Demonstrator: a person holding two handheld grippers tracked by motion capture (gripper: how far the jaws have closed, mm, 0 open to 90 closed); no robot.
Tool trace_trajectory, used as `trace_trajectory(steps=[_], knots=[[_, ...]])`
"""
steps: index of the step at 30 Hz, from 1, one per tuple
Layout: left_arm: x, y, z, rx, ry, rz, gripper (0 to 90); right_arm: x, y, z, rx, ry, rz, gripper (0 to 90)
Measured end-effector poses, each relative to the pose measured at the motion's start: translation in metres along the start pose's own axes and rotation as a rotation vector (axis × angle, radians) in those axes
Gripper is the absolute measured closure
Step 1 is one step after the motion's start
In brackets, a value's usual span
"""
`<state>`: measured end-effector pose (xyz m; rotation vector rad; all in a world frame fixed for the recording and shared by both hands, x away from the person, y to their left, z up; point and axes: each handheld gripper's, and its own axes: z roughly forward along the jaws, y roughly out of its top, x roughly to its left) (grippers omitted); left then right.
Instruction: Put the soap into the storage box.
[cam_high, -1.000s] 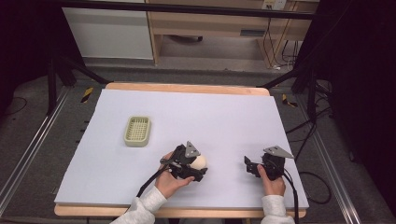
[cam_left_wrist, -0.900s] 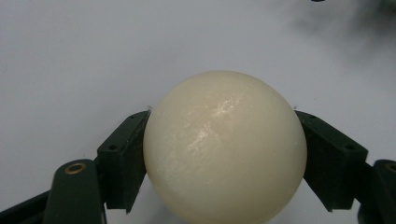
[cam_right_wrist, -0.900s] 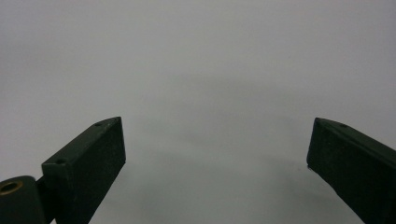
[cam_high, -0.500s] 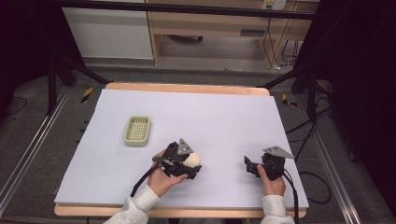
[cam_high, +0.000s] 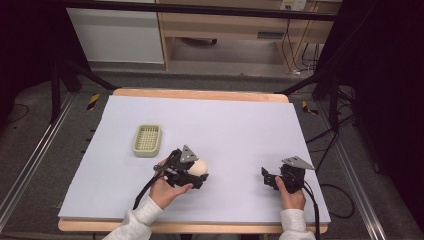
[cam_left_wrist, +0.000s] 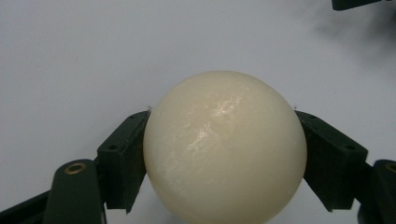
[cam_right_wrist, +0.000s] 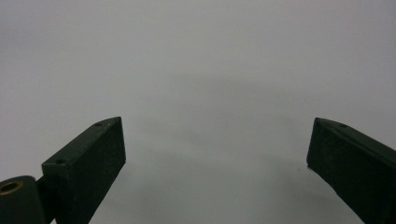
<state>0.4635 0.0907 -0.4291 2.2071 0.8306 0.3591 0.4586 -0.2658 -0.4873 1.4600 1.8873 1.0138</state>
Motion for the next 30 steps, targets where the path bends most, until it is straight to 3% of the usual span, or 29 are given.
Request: trace_trajectory(steps=[16,30], knots=[[0.024,-0.006,-0.017,-0.007,0.038,-0.023,23.8,0.0,0.0,0.0,0.002,0.001,0.004,4.9],[0.037,-0.009,-0.025,-0.006,0.055,-0.038,23.9,0.0,0.0,0.0,0.001,-0.001,0.002,4.9]])
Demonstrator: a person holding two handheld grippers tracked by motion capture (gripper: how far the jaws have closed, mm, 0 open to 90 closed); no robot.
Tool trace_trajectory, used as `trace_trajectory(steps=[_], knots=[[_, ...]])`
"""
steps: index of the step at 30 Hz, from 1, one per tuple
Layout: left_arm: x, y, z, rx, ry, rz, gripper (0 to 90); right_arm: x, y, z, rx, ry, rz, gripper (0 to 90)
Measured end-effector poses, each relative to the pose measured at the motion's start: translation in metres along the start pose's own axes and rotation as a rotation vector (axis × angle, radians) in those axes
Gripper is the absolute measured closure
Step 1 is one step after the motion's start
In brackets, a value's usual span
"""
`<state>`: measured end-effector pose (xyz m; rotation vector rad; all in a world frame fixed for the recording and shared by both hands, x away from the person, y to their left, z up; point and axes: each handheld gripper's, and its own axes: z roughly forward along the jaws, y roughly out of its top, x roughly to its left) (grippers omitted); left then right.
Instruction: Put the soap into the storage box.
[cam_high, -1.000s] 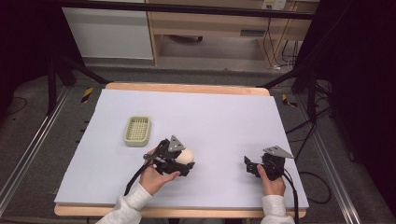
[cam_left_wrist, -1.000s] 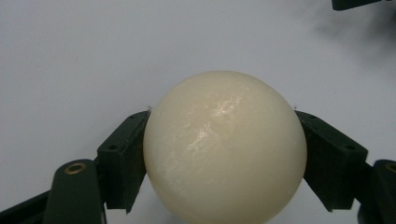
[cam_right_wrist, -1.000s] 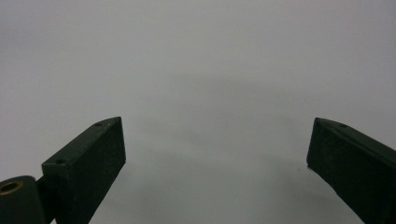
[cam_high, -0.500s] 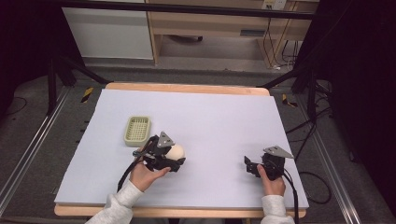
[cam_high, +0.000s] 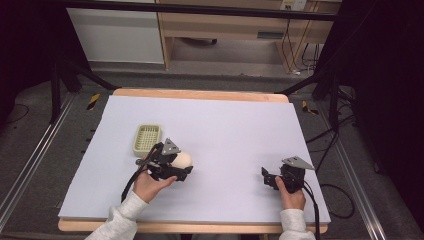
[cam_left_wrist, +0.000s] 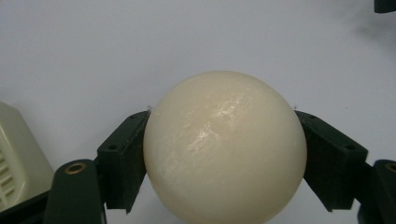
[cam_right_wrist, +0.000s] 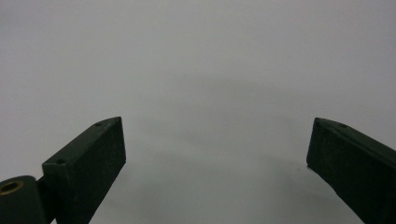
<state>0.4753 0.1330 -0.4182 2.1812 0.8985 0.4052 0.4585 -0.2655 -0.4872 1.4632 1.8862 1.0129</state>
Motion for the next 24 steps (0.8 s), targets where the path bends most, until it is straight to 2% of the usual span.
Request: trace_trajectory(steps=[24], knots=[[0.027,-0.002,-0.021,-0.03,0.053,-0.041,23.9,-0.001,0.0,0.0,-0.007,-0.002,0.002,4.9]])
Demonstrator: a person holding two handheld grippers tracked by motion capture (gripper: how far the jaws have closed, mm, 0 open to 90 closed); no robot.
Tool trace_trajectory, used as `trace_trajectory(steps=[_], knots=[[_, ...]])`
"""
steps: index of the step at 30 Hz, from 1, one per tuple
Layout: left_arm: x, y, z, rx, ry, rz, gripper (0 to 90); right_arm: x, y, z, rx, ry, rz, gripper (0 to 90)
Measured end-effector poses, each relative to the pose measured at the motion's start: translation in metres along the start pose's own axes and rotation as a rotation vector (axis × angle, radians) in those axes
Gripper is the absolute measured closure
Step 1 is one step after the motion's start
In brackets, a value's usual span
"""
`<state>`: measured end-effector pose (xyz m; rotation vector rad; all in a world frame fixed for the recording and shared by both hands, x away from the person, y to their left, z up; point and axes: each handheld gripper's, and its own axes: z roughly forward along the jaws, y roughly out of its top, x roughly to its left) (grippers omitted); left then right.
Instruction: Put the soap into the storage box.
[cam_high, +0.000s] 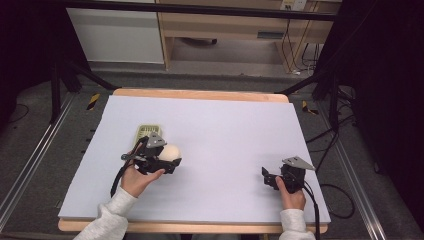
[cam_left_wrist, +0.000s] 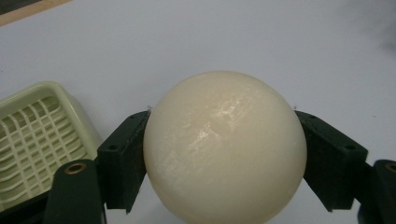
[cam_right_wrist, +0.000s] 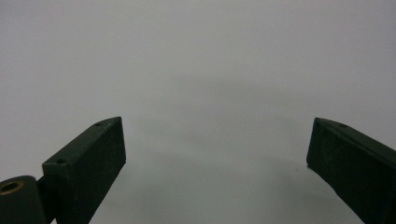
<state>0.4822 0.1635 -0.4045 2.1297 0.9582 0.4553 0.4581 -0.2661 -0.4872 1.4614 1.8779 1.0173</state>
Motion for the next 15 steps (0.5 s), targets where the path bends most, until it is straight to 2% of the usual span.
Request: trace_trajectory(steps=[15], knots=[[0.017,-0.002,-0.01,0.001,0.037,-0.018,23.9,0.0,0.0,0.0,0.0,0.0,0.0,4.9]])
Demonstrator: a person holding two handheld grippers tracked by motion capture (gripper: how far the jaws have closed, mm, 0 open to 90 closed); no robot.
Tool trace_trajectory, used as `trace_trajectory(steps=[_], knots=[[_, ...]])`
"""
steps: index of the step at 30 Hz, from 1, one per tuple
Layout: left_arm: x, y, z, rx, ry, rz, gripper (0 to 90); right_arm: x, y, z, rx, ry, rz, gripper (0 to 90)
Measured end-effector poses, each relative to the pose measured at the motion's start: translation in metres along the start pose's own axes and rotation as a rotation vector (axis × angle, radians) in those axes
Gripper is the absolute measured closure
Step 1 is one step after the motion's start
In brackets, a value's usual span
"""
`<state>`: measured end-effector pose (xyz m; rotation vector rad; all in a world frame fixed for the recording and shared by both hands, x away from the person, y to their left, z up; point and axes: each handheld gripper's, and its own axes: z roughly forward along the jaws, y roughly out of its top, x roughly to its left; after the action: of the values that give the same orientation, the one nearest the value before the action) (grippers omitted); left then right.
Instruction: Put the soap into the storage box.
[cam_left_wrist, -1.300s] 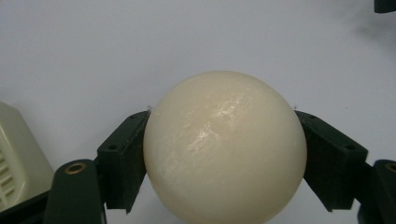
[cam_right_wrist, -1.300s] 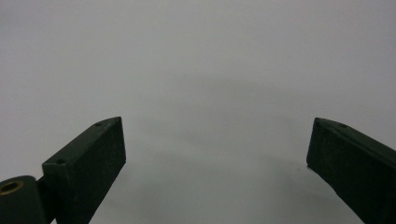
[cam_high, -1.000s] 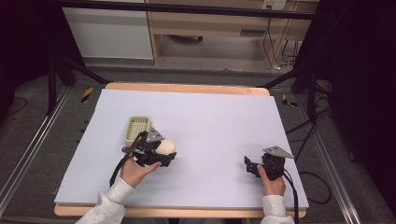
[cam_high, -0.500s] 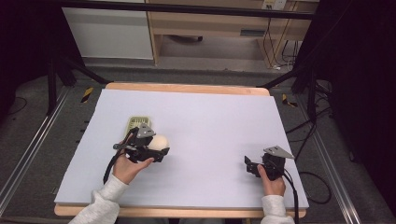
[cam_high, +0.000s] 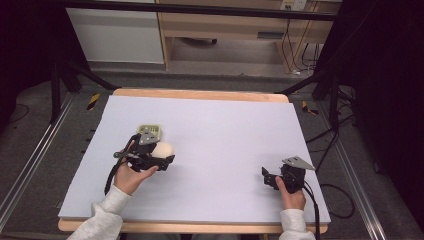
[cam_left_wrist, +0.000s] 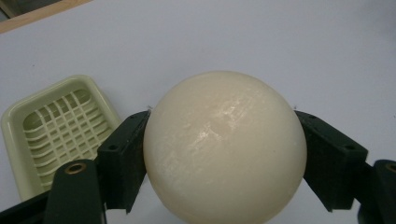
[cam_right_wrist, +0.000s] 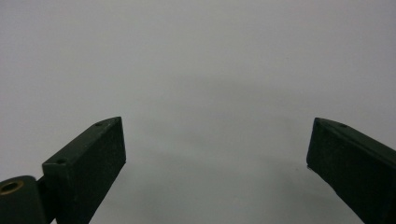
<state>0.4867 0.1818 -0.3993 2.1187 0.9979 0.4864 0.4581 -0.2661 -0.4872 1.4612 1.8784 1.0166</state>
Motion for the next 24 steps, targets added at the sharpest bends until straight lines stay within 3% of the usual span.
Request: trace_trajectory(steps=[24], knots=[[0.027,-0.002,-0.001,-0.002,0.049,-0.06,23.9,0.0,0.0,0.0,-0.002,-0.001,0.002,4.9]])
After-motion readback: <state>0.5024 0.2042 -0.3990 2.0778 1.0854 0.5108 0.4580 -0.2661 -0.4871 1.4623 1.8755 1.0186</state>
